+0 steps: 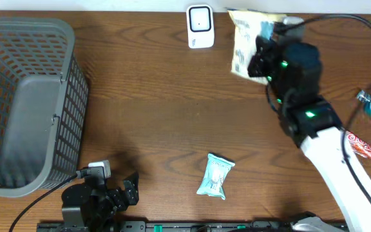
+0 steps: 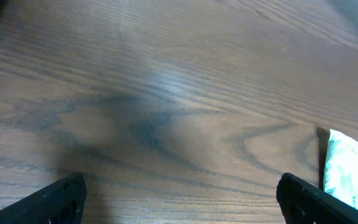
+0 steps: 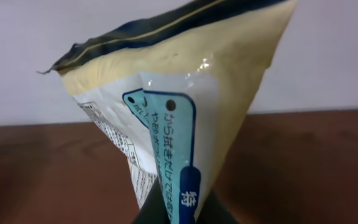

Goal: Scan the item barcode
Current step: 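Hold the snack bag in front of the white scanner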

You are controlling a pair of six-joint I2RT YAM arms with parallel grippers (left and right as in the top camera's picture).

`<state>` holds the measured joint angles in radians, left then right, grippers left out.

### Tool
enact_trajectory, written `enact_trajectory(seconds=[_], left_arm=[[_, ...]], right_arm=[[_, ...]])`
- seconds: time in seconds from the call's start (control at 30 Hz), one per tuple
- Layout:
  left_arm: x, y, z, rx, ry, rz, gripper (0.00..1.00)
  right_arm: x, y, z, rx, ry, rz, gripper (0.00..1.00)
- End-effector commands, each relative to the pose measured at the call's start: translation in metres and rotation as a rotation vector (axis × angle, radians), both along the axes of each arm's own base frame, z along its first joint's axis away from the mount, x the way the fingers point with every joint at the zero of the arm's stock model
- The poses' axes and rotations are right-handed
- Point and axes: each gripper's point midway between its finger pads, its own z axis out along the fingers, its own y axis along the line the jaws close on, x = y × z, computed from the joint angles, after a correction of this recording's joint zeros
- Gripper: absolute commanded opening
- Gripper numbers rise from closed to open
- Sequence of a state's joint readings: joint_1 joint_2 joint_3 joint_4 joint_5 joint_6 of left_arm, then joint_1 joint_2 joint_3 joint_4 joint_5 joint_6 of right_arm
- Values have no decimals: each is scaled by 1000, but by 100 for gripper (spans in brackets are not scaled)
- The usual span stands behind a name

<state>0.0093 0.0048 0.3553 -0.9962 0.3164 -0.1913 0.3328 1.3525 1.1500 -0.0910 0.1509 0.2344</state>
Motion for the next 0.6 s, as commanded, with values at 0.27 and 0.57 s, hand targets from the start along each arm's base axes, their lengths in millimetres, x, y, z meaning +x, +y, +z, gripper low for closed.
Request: enact_trajectory(seconds=[0.27,0.57], left_arm=[[-2,-2,-3,-15,14,-3,98],[-2,-2,-3,-15,14,-3,98]], right_arm=[[69,47,24,-303,-363,-13,1],[127,89,-19,-440,-389,-13,1]])
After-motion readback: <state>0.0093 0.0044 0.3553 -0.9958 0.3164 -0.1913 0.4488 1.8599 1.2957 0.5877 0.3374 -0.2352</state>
